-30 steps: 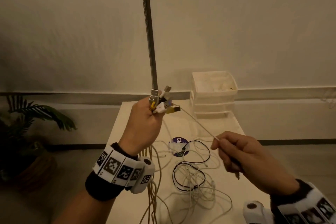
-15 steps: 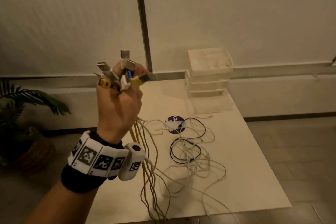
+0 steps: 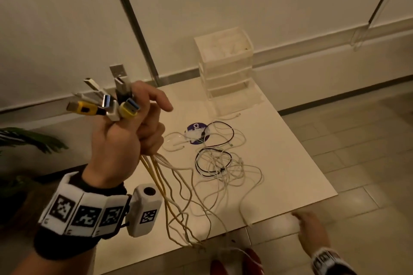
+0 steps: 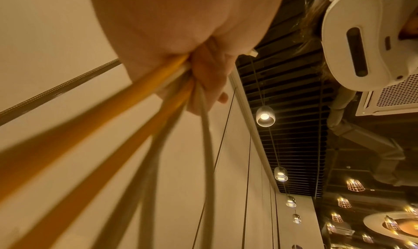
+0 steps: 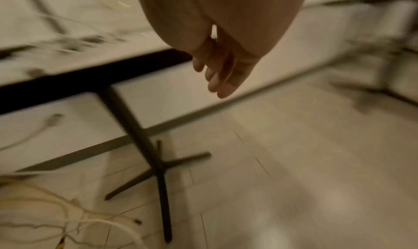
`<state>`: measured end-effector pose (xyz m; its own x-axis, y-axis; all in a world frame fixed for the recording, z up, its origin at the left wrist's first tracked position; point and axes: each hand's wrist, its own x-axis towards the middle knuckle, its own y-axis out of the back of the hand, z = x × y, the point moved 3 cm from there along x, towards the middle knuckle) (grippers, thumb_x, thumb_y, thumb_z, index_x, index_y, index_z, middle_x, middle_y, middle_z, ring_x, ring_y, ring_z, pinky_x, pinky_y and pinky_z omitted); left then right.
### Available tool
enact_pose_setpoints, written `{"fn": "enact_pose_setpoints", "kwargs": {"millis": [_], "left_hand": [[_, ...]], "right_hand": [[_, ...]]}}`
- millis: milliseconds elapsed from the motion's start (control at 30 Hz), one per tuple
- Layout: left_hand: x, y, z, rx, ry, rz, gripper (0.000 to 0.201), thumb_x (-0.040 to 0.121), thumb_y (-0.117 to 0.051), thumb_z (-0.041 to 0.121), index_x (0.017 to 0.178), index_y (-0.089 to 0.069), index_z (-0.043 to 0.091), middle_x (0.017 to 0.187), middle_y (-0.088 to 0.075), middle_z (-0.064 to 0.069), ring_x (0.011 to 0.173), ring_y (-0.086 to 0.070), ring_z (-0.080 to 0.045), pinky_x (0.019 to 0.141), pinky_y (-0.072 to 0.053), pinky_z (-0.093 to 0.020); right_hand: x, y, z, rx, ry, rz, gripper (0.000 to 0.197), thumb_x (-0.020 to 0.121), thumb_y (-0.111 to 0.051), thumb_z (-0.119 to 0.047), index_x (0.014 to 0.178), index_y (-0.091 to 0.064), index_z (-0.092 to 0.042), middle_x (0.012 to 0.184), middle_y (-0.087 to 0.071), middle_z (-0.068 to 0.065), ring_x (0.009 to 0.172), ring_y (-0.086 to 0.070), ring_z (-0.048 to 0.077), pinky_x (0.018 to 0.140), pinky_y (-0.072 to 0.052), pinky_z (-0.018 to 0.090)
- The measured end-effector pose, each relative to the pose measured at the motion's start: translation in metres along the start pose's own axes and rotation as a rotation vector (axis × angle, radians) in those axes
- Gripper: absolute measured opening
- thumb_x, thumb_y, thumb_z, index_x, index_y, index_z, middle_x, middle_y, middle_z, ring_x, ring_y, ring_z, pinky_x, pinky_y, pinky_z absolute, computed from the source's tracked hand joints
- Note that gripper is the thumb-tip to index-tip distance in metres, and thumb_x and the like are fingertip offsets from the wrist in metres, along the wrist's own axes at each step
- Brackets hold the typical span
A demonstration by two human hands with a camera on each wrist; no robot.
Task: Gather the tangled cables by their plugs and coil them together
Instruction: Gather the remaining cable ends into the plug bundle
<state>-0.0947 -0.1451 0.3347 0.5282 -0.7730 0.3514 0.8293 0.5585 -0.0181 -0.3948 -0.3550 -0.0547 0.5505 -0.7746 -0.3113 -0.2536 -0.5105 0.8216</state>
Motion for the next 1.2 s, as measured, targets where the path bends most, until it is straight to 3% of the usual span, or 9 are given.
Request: {"fn": "enact_pose_setpoints", "kwargs": {"millis": [167,267,367,500,600,733,933,1100,1200], "left_hand": [[-0.009,-0.005,-0.007,-0.061,0.03,-0.015,0.049,0.086,-0.062,0.054,0.087,-0.057,0.005,0.051,-0.029,0.003,0.037,-0.022,-0.008,0.041,-0.025,-0.015],[-0.015,-0.003,-0.008,-0.073,0.051,-0.015,0.051,0.084,-0.063,0.054,0.089,-0.059,0.004,0.051,-0.03,0.003,0.038,-0.022,-0.008,0.041,-0.024,-0.017],[-0.021,0.004,-0.005,-0.083,0.067,0.035,0.05,0.085,-0.062,0.054,0.094,-0.061,0.005,0.052,-0.03,0.005,0.039,-0.021,-0.008,0.041,-0.024,-0.018],[-0.028,0.018,-0.001,-0.098,0.088,0.165,0.04,0.093,-0.055,0.045,0.097,-0.064,0.006,0.053,-0.027,0.001,0.041,-0.019,-0.011,0.042,-0.021,-0.02],[-0.03,0.023,0.003,-0.064,0.123,0.214,0.042,0.09,-0.05,0.044,0.101,-0.066,0.007,0.055,-0.027,0.0,0.042,-0.018,-0.013,0.042,-0.019,-0.022],[-0.028,0.028,0.003,-0.043,0.14,0.241,0.036,0.093,-0.047,0.034,0.113,-0.068,0.012,0.057,-0.025,-0.001,0.044,-0.018,-0.013,0.042,-0.018,-0.024],[-0.006,0.004,-0.009,-0.099,0.162,0.227,0.033,0.085,-0.06,0.031,0.111,-0.07,0.014,0.052,-0.021,0.0,0.041,-0.016,-0.012,0.041,-0.018,-0.02],[0.015,-0.022,-0.013,-0.115,0.18,0.172,0.026,0.088,-0.062,0.031,0.067,-0.055,0.017,0.052,-0.022,-0.001,0.041,-0.019,-0.012,0.043,-0.017,-0.021],[0.022,-0.025,-0.014,-0.17,0.193,0.188,0.032,0.085,-0.061,0.035,0.072,-0.05,0.008,0.052,-0.022,-0.001,0.041,-0.02,-0.012,0.043,-0.017,-0.022]], "right_hand": [[0.019,-0.015,-0.114,-0.39,0.693,-0.182,0.085,0.048,-0.078,0.006,0.122,-0.053,-0.027,0.12,-0.059,0.0,0.099,-0.062,0.021,0.075,-0.055,0.029],[0.015,-0.024,-0.149,-0.57,0.943,-0.281,0.062,0.061,-0.079,-0.022,0.119,-0.058,-0.027,0.125,-0.059,-0.001,0.107,-0.06,0.022,0.077,-0.054,0.036],[0.027,-0.034,-0.146,-0.657,0.757,-0.458,0.04,0.039,-0.078,-0.047,0.076,-0.066,-0.036,0.08,-0.064,-0.016,0.067,-0.062,0.009,0.049,-0.049,0.022],[0.044,-0.048,-0.131,-0.51,0.813,-0.216,0.017,0.07,-0.052,-0.037,0.062,-0.044,-0.025,0.059,-0.052,-0.007,0.062,-0.033,0.018,0.04,-0.038,0.021],[0.039,-0.021,-0.15,-0.248,0.692,-0.113,0.033,0.091,-0.031,-0.037,0.062,-0.042,-0.029,0.067,-0.052,-0.003,0.053,-0.045,0.013,0.043,-0.024,0.016],[0.038,0.042,-0.197,0.239,0.354,-0.095,0.032,0.098,-0.043,-0.021,0.069,-0.054,-0.012,0.061,-0.063,0.011,0.064,-0.053,0.026,0.067,-0.039,0.03],[-0.021,0.193,-0.324,0.644,0.838,0.056,0.027,0.1,-0.042,-0.022,0.084,-0.063,-0.019,0.056,-0.056,0.001,0.052,-0.046,0.006,0.055,-0.038,0.017],[-0.06,0.225,-0.388,0.728,1.013,0.015,0.026,0.101,-0.041,-0.02,0.087,-0.06,-0.01,0.06,-0.05,-0.002,0.054,-0.045,0.006,0.053,-0.039,0.017],[-0.061,0.232,-0.394,0.66,1.041,0.07,0.023,0.102,-0.041,-0.022,0.09,-0.06,-0.018,0.062,-0.052,-0.001,0.057,-0.047,0.008,0.053,-0.041,0.018]]}}
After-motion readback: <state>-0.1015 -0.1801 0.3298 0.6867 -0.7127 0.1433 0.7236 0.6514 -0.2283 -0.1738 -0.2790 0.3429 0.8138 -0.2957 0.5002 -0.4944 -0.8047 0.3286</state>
